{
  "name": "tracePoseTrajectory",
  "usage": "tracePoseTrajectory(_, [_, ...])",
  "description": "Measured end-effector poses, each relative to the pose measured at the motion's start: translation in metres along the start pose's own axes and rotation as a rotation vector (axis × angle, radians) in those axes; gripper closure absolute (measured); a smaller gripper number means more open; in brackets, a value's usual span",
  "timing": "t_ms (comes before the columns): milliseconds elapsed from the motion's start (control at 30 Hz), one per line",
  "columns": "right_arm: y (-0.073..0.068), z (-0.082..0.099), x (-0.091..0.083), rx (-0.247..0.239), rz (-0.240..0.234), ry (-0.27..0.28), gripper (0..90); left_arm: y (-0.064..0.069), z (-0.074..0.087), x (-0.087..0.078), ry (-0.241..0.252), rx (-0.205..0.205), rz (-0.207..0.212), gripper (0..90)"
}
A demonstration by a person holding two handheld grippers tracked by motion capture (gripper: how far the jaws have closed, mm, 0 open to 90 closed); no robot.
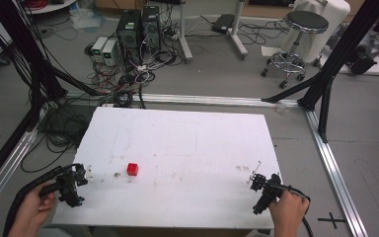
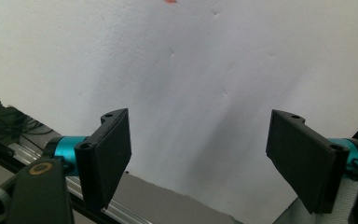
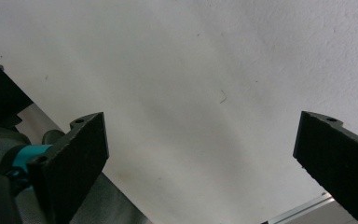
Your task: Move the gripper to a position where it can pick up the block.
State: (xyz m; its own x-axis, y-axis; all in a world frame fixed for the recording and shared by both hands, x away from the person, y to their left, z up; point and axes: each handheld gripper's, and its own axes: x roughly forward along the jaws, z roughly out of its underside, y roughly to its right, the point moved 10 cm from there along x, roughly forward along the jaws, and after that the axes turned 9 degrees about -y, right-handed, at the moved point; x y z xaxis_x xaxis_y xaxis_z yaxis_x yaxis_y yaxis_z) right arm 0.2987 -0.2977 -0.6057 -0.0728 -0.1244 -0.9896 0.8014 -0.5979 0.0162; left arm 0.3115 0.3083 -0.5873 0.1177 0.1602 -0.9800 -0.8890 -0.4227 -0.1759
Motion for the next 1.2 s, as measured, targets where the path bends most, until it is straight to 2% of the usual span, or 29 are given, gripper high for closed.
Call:
tracePoseTrajectory(300, [-0.0012,-0.001,-0.0003,-0.007,-0.004,-0.002,2.4,-0.001,0.0002,-0.0018,0.006,-0.004,-0.006,22.4])
tracePoseTrajectory(567, [-0.0015,0.0001,0.0006,-0.009,-0.004,-0.002,2.4,0.0011,-0.0008,-0.0032,0.01,0.007,-0.003,22.4])
tracePoseTrajectory(600, [-0.0022,0.0001,0.001,-0.006,-0.008,0.001,2.4,0.0007,-0.0004,-0.0038,0.005,0.02,-0.003,22.4])
tracePoseTrajectory(867, [-0.0034,0.002,0.0022,-0.004,-0.018,0.01,2.4,-0.0025,-0.0008,-0.0043,0.002,0.036,-0.003,22.4])
tracePoseTrajectory(1000, [-0.0044,0.0012,0.0021,-0.005,-0.019,0.013,2.4,-0.0012,-0.0024,-0.0049,0.007,0.067,0.011,22.4])
tracePoseTrajectory(1200, [-0.0045,0.0008,0.0018,-0.004,-0.015,0.018,2.4,-0.0048,-0.0071,-0.0078,0.004,0.108,0.008,22.5])
